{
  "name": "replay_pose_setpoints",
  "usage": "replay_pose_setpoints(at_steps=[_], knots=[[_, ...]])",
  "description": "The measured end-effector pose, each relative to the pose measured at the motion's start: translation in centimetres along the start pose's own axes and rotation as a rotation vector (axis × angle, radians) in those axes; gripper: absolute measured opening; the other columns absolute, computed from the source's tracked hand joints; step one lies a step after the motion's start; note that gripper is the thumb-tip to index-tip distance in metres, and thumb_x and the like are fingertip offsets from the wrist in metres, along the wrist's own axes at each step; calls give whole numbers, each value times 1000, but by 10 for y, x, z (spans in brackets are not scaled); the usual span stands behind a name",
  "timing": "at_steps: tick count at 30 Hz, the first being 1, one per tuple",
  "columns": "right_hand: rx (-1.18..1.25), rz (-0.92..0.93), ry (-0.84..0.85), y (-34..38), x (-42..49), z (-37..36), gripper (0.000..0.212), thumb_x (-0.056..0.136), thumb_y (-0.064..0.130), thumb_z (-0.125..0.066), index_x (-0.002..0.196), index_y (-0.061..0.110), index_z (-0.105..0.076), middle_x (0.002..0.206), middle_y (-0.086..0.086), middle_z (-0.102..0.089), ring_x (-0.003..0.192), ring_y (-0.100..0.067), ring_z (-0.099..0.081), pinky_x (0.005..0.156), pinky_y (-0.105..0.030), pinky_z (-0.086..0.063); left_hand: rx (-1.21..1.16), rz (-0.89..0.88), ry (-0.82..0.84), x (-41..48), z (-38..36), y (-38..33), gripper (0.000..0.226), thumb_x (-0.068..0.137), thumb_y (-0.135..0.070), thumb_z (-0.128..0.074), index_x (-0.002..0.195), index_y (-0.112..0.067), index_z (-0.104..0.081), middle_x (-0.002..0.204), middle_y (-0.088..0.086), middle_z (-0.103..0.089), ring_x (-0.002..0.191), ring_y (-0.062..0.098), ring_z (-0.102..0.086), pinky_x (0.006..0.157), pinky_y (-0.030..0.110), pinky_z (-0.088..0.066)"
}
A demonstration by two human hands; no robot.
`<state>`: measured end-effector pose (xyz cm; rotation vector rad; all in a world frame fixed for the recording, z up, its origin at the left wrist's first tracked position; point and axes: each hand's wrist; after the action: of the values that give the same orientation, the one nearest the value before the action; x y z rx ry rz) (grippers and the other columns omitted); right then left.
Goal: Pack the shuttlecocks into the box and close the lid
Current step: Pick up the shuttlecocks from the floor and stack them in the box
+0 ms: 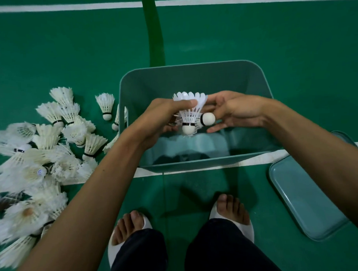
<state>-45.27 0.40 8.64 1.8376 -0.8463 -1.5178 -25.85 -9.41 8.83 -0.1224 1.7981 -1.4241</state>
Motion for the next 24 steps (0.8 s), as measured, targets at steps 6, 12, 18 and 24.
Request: replay_pose_setpoints(at_steps=[6, 12, 18, 24], knots=[[36, -8, 50, 0, 2, 1, 47, 77, -3, -71, 121, 11, -69, 109, -10, -71, 96, -18, -70, 73, -24, -56, -116, 76, -2, 0, 2, 1, 46, 89, -47, -68, 122, -14, -71, 99, 3, -68, 83, 17, -57, 63, 26, -43], [91, -188, -119, 5, 2, 6, 32, 68, 7, -76, 100, 5, -72, 82, -3, -66, 66, -8, -54, 51, -14, -42, -118, 232, -111, 5, 2, 2, 34, 88, -42, -72, 113, -19, -66, 94, 5, -66, 73, 16, -62, 65, 28, -56], [-462, -284, -727, 3, 10, 15, 19, 78, 4, -81, 89, -9, -71, 65, -19, -62, 45, -23, -53, 46, -28, -50, 527, 153, -306, 18, 3, 15, 40, 77, -33, -78, 106, -7, -66, 101, 12, -70, 83, 28, -70, 71, 35, -60], [-543, -258, -946, 2, 51, 4, 6, 84, 6, -64, 82, 2, -68, 77, -14, -67, 53, -28, -64, 31, -21, -43, 953, 278, -118, 14, -5, 14, 37, 83, -22, -78, 105, -8, -53, 107, 11, -66, 93, 34, -71, 91, 45, -59]])
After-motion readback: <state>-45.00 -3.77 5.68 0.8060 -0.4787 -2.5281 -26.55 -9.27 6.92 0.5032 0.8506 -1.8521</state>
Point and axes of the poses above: each hand's wrist, its own x-axis towards the middle knuckle, its own z-axis out of the back of the hand, y = z × x
